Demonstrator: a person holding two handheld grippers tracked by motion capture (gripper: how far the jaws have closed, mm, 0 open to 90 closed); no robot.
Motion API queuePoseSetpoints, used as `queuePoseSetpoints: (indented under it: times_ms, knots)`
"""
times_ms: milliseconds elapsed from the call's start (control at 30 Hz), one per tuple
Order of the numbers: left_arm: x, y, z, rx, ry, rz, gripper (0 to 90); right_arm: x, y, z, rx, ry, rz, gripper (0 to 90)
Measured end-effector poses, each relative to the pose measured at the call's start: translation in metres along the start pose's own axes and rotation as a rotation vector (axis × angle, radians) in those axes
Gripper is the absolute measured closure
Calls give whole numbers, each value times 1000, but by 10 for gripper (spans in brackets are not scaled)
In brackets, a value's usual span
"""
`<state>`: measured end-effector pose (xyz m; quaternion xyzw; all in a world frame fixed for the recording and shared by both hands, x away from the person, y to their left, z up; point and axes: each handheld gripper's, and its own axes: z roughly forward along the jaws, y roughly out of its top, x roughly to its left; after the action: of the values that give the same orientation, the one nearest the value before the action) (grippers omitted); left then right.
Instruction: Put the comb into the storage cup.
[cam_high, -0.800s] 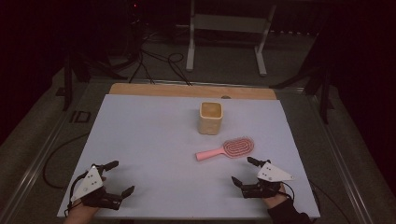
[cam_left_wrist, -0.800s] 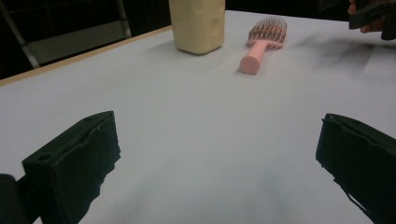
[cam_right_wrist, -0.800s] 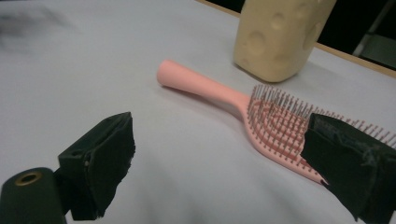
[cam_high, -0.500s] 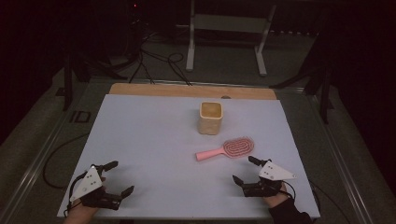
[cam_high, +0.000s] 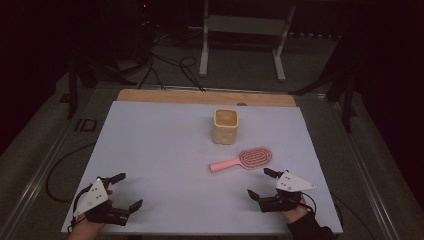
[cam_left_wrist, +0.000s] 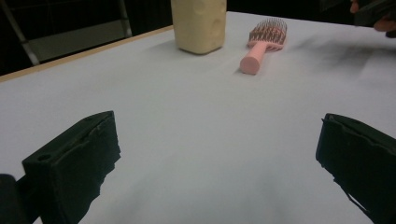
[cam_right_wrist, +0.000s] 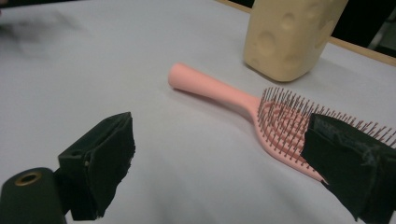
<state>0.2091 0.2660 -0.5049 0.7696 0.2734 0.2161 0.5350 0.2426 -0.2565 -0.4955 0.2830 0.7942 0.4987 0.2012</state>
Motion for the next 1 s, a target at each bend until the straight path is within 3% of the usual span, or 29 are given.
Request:
queuePoseSetpoints:
  times_ms: [167,600,833,1000]
  knots:
    - [0,0,-1,-1,2,2,0,-2,13,-8,7,9,59,84]
    - [0,0,-2,-4,1,1,0,-8,56,-32,-25,-18,39,81]
    - [0,0,-2,-6,0,-2,0,-11,85,-30,-23,-13,7,81]
    - [0,0,-2,-5,1,-1,0,-16,103,-22,-1,11,31,81]
